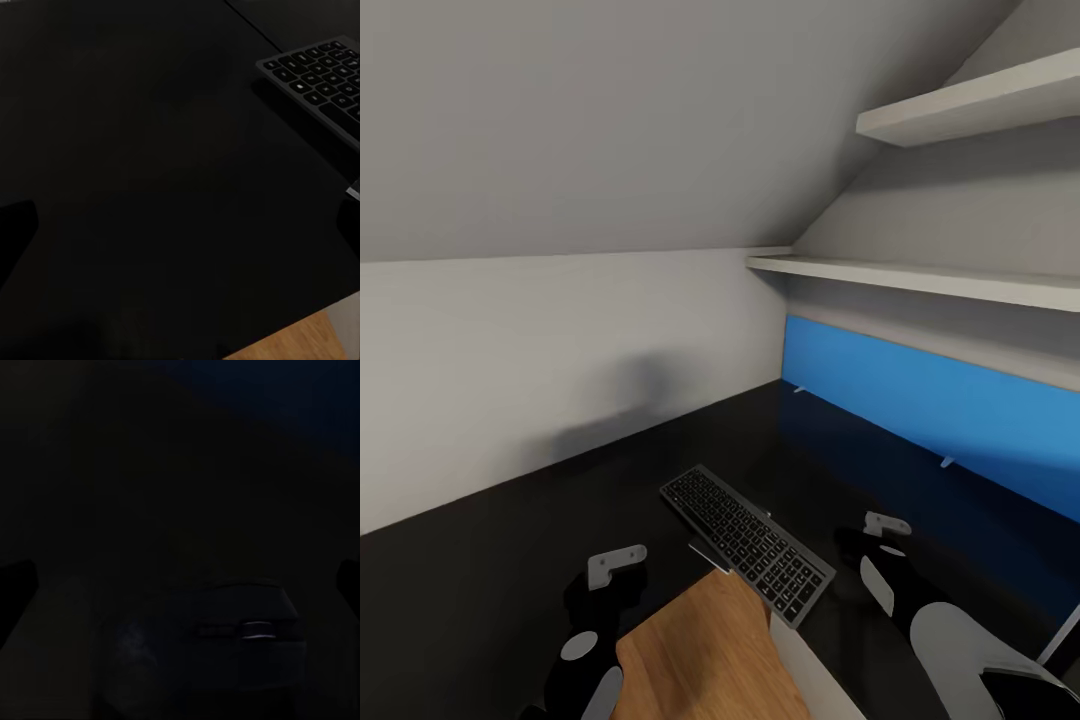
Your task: In the bedroom, organize the workspace by keeping the computer under the desk, ensuring the monitor is on the desk, placing the keyboard on the desk next to the monitor, placing the mouse on the desk next to the keyboard, moving the folder from the swivel chair onto the desk next to the mouse, stacking the notebook on top of the folder with the pen on top of the notebook, and positioning the swivel chair next to the desk.
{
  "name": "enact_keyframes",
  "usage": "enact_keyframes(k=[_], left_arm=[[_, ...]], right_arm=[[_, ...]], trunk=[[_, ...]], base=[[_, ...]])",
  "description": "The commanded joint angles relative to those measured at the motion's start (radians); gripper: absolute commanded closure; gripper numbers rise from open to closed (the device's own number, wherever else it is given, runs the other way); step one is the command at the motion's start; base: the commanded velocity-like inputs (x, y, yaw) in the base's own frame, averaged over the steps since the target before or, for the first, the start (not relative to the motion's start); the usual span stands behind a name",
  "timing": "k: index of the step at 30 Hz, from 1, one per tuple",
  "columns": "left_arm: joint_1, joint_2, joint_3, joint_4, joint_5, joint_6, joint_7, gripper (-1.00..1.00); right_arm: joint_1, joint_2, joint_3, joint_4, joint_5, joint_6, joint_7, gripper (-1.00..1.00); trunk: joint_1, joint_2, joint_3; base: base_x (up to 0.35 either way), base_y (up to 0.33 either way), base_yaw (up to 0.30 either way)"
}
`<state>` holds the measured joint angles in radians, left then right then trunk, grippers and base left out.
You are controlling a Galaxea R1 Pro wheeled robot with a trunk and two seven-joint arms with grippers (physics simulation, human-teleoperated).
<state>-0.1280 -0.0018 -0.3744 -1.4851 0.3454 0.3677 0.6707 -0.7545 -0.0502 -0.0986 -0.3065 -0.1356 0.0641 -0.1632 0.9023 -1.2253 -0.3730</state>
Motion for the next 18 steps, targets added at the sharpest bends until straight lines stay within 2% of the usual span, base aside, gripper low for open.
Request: enact_keyframes(k=[1, 4, 11, 18], left_arm=[[-0.001, 0.000, -0.001, -0.001, 0.006, 0.003, 0.007, -1.00], [-0.001, 0.000, -0.001, -0.001, 0.006, 0.003, 0.007, -1.00], [-0.001, 0.000, -0.003, -0.006, 0.006, 0.003, 0.007, -1.00], [-0.001, -0.001, -0.007, -0.007, 0.006, 0.003, 0.008, -1.00]], right_arm=[[0.000, 0.000, 0.002, -0.002, -0.010, 0.005, -0.005, -1.00], [0.000, -0.001, 0.002, -0.001, -0.010, 0.006, -0.008, -1.00], [0.000, -0.013, 0.002, -0.003, -0.011, 0.073, -0.007, -1.00], [0.000, -0.016, 0.002, -0.003, -0.012, 0.085, -0.006, -1.00]], trunk=[[0.000, -0.001, -0.001], [0.000, -0.001, -0.001], [0.000, -0.001, -0.001], [0.000, -0.001, -0.001]], base=[[0.003, 0.000, 0.000], [0.001, 0.000, 0.000], [0.000, 0.000, 0.000], [0.000, 0.000, 0.000]])
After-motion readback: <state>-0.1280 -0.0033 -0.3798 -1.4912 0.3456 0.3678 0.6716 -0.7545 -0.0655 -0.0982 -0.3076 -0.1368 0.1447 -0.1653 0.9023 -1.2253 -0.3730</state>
